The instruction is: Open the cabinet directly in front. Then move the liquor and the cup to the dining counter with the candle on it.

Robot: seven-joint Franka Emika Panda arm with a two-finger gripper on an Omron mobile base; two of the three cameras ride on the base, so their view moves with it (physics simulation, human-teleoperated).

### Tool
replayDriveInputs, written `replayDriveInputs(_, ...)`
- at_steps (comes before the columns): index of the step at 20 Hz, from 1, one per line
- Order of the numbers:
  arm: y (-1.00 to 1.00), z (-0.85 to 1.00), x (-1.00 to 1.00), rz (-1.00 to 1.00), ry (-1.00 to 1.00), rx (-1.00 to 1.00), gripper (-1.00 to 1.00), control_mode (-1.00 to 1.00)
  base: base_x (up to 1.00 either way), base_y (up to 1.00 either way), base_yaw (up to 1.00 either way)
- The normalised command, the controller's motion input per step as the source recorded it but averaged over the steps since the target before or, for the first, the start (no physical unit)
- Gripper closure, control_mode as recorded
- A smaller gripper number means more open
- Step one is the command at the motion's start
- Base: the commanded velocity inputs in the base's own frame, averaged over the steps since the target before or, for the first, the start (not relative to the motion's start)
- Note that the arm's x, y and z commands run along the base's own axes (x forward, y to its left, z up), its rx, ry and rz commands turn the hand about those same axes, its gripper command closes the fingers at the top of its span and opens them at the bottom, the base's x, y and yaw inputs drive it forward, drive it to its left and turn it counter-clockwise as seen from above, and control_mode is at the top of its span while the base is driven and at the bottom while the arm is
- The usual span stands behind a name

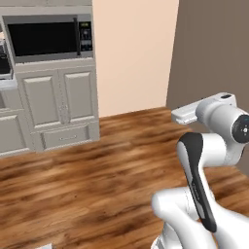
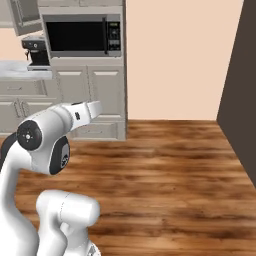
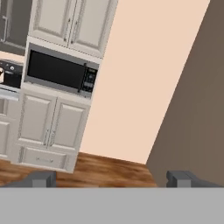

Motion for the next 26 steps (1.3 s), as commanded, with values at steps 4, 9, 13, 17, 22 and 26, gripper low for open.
replayDriveInputs(4, 0.00, 0.00, 0.00, 0.00, 0.00, 0.00, -1.00, 1.00, 1.00, 0.53, -0.07)
replayDriveInputs(9, 0.00, 0.00, 0.00, 0.00, 0.00, 0.00, -1.00, 1.00, 1.00, -0.07, -0.13)
replayDriveInputs(13, 0.00, 0.00, 0.00, 0.00, 0.00, 0.00, -1.00, 1.00, 0.97, -0.85, -0.29)
replayDriveInputs(17, 0.00, 0.00, 0.00, 0.00, 0.00, 0.00, -1.00, 1.00, 1.00, 0.24, -0.08)
replayDriveInputs(22, 0.00, 0.00, 0.00, 0.00, 0.00, 0.00, -1.00, 1.00, 1.00, 0.88, 0.00)
replayDriveInputs(26, 0.00, 0.00, 0.00, 0.00, 0.00, 0.00, -1.00, 1.00, 1.00, 1.00, 0.00)
